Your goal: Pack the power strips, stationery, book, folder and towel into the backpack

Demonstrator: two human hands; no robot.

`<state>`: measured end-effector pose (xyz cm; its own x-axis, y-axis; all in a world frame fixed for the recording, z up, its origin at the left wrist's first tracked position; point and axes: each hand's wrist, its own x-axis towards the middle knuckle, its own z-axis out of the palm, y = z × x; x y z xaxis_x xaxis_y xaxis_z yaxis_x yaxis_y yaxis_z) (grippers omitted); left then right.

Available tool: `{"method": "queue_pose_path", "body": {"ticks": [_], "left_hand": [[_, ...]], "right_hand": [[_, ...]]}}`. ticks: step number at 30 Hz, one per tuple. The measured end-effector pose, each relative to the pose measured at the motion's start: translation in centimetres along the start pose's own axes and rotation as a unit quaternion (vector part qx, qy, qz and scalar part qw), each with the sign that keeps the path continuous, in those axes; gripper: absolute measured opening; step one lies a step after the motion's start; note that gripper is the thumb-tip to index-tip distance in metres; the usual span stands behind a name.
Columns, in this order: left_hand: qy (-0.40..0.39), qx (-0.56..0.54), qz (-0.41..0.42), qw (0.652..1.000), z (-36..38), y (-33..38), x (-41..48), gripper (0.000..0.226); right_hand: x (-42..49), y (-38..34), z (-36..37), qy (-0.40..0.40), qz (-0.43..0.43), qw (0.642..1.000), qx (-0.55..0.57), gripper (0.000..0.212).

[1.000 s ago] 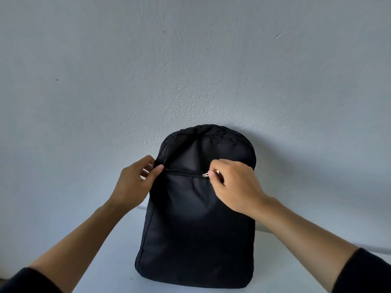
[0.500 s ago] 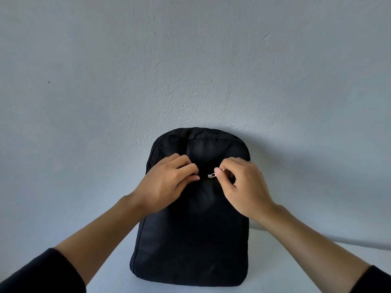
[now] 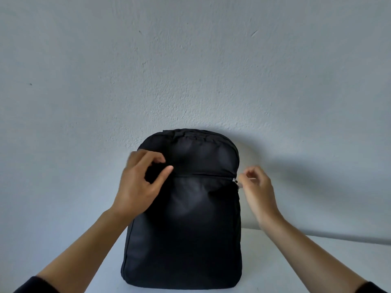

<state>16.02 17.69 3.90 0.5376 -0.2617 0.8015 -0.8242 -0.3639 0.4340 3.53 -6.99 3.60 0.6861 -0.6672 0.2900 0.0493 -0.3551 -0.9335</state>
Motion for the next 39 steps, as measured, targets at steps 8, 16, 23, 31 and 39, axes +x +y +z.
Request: {"method": "queue_pose_path", "body": {"ticks": [8, 16, 23, 31, 39], "left_hand": [[-0.008, -0.194, -0.316, 0.929, 1.0, -0.8, -1.6, 0.060], [0.012, -0.338, -0.354, 0.872, 1.8, 0.6, -1.4, 0.041], [0.003, -0.383, -0.323, 0.865, 2.8, 2.0, -1.8, 0.036], [-0.096, -0.326, -0.332, 0.880, 3.2, 0.7, -1.5, 0.049], [-0.170, -0.329, -0.415, 0.831, 1.5, -1.6, -9.1, 0.066]], "right_hand": [[0.2, 1.0, 3.3, -0.081, 0.056, 0.989, 0.112, 0.058], [-1.0, 0.4, 4.9, 0.028, 0.015, 0.987, 0.157, 0.066], [-1.0, 0.3, 3.5, 0.088, -0.063, 0.982, 0.156, 0.023], [-0.8, 2.8, 2.0, 0.026, -0.026, 0.994, 0.103, 0.062], [-5.0, 5.4, 1.2, -0.013, -0.028, 0.996, 0.081, 0.058]]}}
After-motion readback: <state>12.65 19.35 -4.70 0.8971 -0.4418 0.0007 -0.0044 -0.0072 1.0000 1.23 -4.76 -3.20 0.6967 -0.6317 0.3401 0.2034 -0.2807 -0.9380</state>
